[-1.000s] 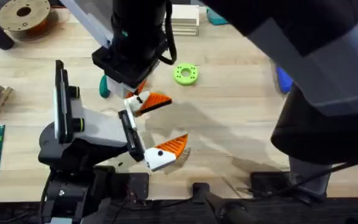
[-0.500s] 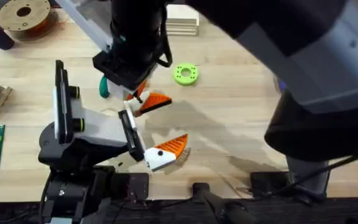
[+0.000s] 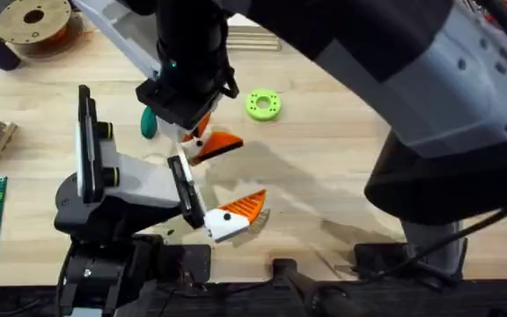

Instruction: Pick up the gripper from the table and insert it into the empty holder that is missing its gripper. Then pick up a screw, insert it into the mounting hole, and use the screwdriver to tighten it. Finally, clean up the table by picking up the vegetable and placing it into the bucket.

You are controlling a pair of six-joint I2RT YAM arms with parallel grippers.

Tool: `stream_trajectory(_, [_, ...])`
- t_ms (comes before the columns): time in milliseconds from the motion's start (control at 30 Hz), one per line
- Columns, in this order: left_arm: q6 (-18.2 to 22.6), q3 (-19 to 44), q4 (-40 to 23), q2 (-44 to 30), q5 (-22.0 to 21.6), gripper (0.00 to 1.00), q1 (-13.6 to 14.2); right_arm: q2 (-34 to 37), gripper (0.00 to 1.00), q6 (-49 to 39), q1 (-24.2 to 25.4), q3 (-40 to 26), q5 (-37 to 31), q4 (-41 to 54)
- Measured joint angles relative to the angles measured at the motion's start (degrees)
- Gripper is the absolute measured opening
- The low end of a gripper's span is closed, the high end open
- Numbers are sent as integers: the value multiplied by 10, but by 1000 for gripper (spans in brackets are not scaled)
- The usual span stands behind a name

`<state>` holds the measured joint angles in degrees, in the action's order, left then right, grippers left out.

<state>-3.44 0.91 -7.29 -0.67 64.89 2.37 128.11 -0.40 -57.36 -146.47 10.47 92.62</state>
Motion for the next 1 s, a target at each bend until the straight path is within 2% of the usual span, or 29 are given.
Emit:
stream_trajectory(400, [0, 0, 0, 0, 0, 986, 0, -23, 7, 0, 20, 0, -2, 0])
stream_trajectory(433, [0, 0, 0, 0, 0, 985, 0, -33, 37, 0, 28, 0, -2, 0])
stream_trajectory(467, [0, 0, 0, 0, 0, 986, 0, -41, 130, 1, 35, 0, -2, 0])
stream_trajectory(567, [0, 0, 0, 0, 0, 986, 0, -69, 521, 2, 58, 0, -8, 0])
stream_trajectory(600, [0, 0, 0, 0, 0, 986, 0, -79, 596, 5, 66, 0, -15, 0])
stream_trajectory(667, [0, 0, 0, 0, 0, 986, 0, -96, 656, 8, 80, 0, -27, 0])
stream_trajectory(700, [0, 0, 0, 0, 0, 986, 0, -117, 719, 15, 98, 0, -46, 0])
stream_trajectory(1000, [0, 0, 0, 0, 0, 986, 0, -163, 733, 22, 165, 2, -67, 0])
